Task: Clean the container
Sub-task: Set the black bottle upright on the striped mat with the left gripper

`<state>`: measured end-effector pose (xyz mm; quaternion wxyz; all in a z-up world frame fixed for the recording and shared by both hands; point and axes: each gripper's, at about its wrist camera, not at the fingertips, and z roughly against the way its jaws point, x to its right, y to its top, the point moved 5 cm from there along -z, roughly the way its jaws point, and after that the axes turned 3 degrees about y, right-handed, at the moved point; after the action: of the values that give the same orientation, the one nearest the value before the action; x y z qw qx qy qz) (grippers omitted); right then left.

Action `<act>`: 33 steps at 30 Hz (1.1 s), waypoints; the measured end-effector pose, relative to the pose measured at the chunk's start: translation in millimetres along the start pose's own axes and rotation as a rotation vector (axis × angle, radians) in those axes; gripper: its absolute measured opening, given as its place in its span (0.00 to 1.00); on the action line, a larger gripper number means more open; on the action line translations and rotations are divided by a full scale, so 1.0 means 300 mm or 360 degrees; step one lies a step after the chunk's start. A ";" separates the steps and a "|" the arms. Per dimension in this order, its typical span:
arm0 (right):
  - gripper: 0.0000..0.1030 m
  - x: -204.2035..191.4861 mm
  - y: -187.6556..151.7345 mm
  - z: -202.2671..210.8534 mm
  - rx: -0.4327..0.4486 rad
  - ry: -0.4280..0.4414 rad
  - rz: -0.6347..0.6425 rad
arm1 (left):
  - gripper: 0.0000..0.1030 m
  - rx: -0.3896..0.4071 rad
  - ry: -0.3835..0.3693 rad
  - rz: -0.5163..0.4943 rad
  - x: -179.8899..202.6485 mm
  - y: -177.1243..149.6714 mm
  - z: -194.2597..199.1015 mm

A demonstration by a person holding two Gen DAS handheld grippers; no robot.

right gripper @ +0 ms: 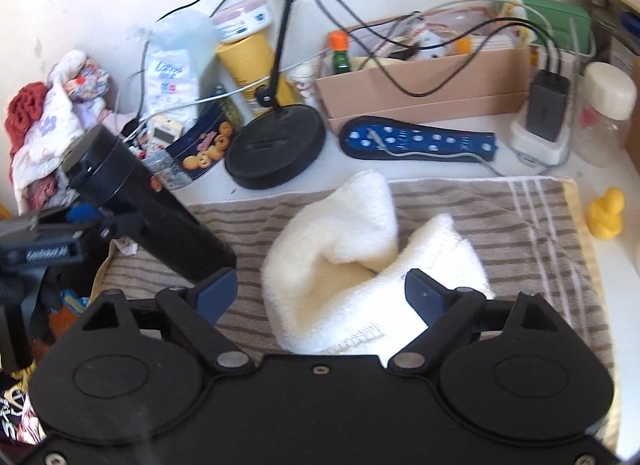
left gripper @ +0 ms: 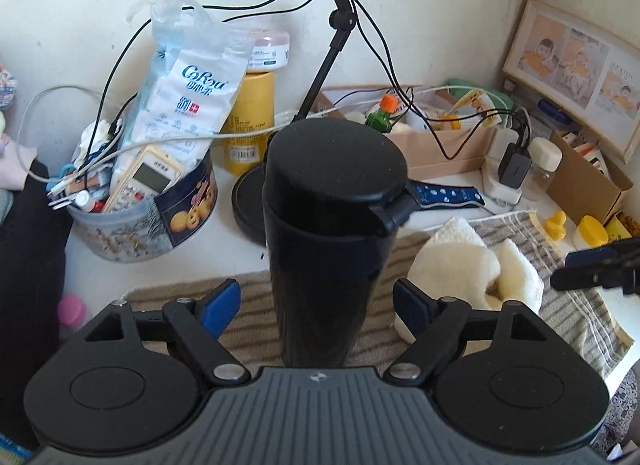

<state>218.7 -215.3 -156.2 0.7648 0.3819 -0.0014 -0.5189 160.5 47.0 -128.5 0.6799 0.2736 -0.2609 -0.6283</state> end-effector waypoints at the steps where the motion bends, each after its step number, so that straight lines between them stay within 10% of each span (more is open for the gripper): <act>1: 0.93 0.005 0.004 0.009 -0.0004 -0.0007 -0.0014 | 0.81 -0.0028 0.0012 0.0017 0.005 -0.005 0.016; 16: 0.94 -0.028 0.007 0.102 -0.0214 -0.0267 0.0091 | 0.82 -0.0308 0.0144 0.0298 0.123 -0.039 0.167; 33: 0.94 -0.204 -0.067 0.218 -0.0209 -0.0478 0.0112 | 0.82 -0.0319 0.0098 0.0012 0.163 -0.069 0.263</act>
<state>148.4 -208.2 -97.8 0.7969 0.2490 -0.0953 -0.5421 94.3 -6.5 -86.2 0.7139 0.2223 -0.1769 -0.6400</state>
